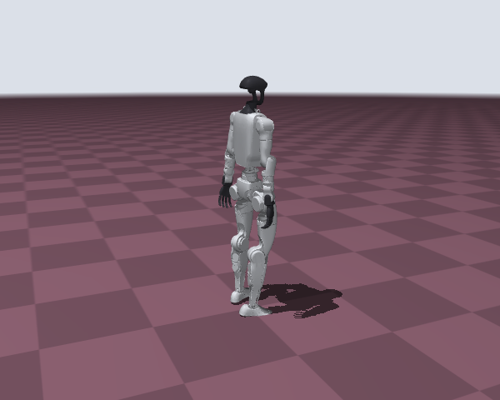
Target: Upper body actions
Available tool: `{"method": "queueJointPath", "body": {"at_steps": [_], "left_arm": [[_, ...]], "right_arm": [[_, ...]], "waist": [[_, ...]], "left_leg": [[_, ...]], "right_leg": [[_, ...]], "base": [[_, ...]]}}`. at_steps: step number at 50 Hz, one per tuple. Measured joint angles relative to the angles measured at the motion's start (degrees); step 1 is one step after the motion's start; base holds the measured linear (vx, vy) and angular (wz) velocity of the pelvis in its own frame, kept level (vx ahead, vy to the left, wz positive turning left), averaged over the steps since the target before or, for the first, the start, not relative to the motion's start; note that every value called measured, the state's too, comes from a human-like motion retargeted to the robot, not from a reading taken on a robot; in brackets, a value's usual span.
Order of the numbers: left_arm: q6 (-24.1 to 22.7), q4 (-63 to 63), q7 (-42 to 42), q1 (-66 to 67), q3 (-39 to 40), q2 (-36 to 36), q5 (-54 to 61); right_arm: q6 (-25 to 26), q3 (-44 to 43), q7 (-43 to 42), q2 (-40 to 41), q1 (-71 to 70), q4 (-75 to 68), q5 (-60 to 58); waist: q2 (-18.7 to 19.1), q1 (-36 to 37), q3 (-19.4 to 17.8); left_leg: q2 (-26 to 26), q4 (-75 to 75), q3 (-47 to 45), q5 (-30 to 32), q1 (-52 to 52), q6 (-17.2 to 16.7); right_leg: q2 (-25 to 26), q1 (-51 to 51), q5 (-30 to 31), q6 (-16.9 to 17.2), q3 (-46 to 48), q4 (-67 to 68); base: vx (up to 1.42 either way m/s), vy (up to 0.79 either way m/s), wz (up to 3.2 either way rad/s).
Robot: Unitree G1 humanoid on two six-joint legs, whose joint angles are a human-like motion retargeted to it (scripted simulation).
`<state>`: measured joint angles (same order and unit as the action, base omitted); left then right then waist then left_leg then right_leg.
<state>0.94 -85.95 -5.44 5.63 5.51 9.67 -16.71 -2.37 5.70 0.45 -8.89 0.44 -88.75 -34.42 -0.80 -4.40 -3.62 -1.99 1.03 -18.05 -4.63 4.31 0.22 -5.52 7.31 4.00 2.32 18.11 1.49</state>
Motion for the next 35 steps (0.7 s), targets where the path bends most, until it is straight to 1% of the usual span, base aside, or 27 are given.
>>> {"method": "queueJointPath", "body": {"at_steps": [35], "left_arm": [[0.01,-0.3,-0.19,0.09,0.0,-0.22,0.06]], "right_arm": [[-0.2,0.19,-0.25,0.03,0.04,-0.14,-0.36]], "waist": [[-0.25,0.07,0.35]], "left_leg": [[-0.08,0.07,0.49,0.08,-0.45,-0.06]], "right_leg": [[-0.1,-0.07,-0.16,0.04,0.46,-0.07]], "base": [[0.0,0.0,0.0]]}}
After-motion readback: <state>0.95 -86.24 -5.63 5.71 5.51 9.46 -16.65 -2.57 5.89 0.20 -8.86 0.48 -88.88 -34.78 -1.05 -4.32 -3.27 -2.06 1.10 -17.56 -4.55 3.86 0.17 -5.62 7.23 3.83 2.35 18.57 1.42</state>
